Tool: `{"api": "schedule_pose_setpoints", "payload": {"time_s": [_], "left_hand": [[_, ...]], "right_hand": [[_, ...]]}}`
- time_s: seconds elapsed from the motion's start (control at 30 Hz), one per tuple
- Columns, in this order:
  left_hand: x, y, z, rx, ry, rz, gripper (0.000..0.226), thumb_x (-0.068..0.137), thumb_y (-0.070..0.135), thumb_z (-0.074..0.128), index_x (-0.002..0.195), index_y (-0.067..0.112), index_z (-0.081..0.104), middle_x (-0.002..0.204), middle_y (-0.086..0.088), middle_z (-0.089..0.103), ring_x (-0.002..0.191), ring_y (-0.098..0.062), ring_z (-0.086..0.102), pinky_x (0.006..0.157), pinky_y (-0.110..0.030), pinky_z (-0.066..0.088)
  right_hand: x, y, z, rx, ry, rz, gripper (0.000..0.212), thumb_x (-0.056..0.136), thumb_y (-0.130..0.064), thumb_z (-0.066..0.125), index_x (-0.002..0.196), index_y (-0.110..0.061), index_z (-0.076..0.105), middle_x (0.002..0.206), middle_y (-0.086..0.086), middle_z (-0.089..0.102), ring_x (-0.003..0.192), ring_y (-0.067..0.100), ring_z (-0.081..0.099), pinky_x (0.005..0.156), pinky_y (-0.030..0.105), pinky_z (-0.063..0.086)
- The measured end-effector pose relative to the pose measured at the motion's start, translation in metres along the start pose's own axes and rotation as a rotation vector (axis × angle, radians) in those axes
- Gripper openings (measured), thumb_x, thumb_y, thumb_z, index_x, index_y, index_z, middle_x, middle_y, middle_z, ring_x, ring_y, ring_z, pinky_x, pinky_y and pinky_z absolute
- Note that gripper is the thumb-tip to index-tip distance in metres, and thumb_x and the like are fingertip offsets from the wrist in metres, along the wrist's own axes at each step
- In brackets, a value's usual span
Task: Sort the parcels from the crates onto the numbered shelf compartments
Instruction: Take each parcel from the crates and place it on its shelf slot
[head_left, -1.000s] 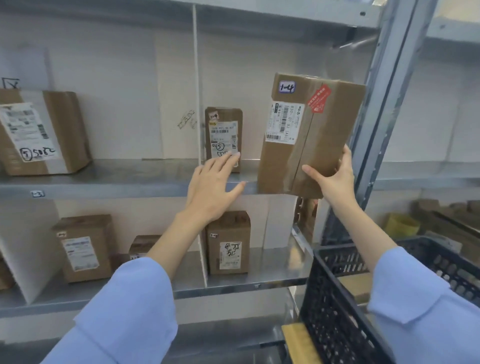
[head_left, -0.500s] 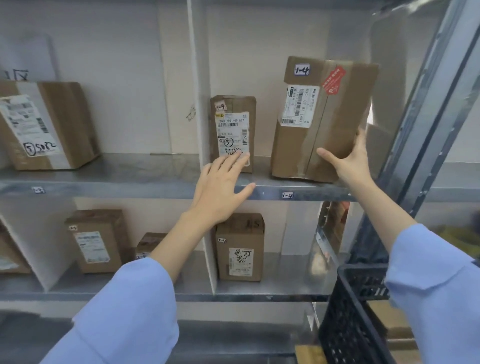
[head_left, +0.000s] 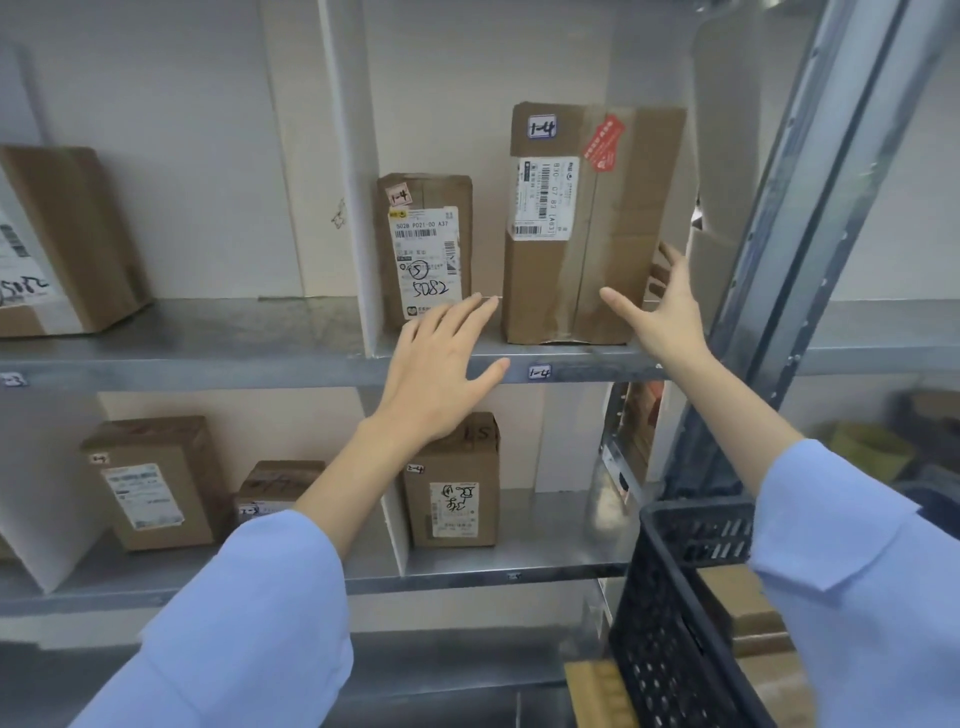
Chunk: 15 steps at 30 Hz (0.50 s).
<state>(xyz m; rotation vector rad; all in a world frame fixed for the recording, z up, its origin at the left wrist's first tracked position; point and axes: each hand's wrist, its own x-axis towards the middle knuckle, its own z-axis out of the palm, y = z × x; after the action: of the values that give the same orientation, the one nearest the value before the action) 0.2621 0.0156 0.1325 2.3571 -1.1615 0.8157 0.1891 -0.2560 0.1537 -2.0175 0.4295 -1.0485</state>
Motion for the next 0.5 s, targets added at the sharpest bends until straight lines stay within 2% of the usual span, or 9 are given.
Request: {"api": "schedule_pose_setpoints", "payload": {"time_s": [0.1,0.2,0.33,0.5], "left_hand": [[-0.003,0.015,0.001,-0.038,0.007,0.027,0.062,0.096,0.049,0.046,0.152,0.026,0.032,0.156,0.007,0.034,0.140,-0.014,0.029,0.110,-0.031,0.020],[-0.004,0.034,0.004,-0.065,0.015,0.053,0.058,0.097,0.047,0.047,0.150,0.025,0.036,0.155,0.007,0.036,0.139,-0.014,0.031,0.111,-0.031,0.021],[-0.004,0.065,0.015,-0.120,-0.018,0.139,0.056,0.097,0.045,0.047,0.149,0.025,0.038,0.154,0.006,0.038,0.138,-0.015,0.034,0.112,-0.034,0.023],[0.000,0.112,0.043,-0.190,-0.111,0.265,0.060,0.100,0.052,0.039,0.154,0.029,0.027,0.157,0.005,0.033,0.142,-0.016,0.029,0.115,-0.038,0.021]], "right_hand": [[-0.021,0.002,-0.012,-0.151,0.062,-0.014,0.075,0.093,-0.049,0.062,0.153,-0.035,0.019,0.157,-0.002,0.035,0.140,0.021,0.039,0.111,0.050,0.036],[-0.049,0.007,-0.027,-0.299,0.062,-0.082,0.061,0.099,-0.050,0.048,0.151,-0.041,0.019,0.155,0.001,0.036,0.137,0.023,0.043,0.105,0.050,0.041],[-0.085,0.014,-0.050,-0.562,0.032,-0.085,0.060,0.100,-0.057,0.039,0.154,-0.039,0.020,0.152,0.003,0.035,0.133,0.028,0.042,0.099,0.045,0.043],[-0.128,0.034,-0.086,-0.793,0.054,0.049,0.068,0.098,-0.064,0.031,0.157,-0.035,0.015,0.161,0.005,0.026,0.142,0.031,0.031,0.108,0.047,0.037]]}}
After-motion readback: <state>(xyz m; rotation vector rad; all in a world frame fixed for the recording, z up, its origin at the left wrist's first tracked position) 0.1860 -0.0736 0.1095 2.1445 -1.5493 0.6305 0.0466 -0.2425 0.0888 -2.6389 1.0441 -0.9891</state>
